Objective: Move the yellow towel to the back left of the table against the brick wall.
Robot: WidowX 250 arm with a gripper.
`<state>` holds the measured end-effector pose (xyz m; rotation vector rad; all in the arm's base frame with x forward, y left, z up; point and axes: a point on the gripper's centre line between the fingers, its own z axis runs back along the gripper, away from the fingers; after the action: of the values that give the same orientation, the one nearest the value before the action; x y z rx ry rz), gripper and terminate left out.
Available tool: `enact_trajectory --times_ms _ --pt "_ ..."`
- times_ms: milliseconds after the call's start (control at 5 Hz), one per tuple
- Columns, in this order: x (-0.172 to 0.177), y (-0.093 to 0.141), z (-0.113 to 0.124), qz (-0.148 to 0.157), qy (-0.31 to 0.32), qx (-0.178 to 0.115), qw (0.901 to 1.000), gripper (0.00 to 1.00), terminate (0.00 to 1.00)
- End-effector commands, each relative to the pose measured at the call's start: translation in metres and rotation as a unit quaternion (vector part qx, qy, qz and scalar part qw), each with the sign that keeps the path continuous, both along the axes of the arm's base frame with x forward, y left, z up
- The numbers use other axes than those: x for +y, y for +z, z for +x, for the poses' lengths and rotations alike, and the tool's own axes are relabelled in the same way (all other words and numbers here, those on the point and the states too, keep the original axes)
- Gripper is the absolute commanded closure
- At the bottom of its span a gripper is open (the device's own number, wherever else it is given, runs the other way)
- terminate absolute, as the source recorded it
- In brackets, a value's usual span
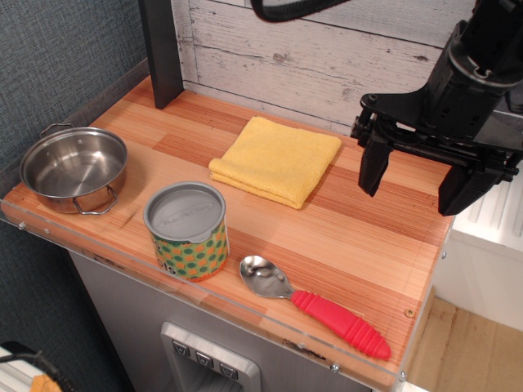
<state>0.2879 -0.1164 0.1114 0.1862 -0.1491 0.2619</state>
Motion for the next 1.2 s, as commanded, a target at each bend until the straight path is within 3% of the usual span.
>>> enact_trajectory --times_ms 0,200,400,600,800,1000 --pt "0.000 0.000 0.000 0.000 0.000 0.000 1.0000 0.00 0.00" --pt "0.019 0.001 0.008 -0.026 0.062 -0.012 0.9977 0.00 0.00" --pt "0.047 0.000 0.017 -0.057 0.138 -0.026 0.9885 0.00 0.00" --pt "0.082 -0.006 0.024 -0.070 0.244 -0.040 0.9664 0.00 0.00" --pt "0.119 -0.017 0.031 -0.077 0.341 -0.046 0.9357 0.00 0.00" --pt "0.147 -0.032 0.038 -0.119 0.428 -0.037 0.8950 0.00 0.00"
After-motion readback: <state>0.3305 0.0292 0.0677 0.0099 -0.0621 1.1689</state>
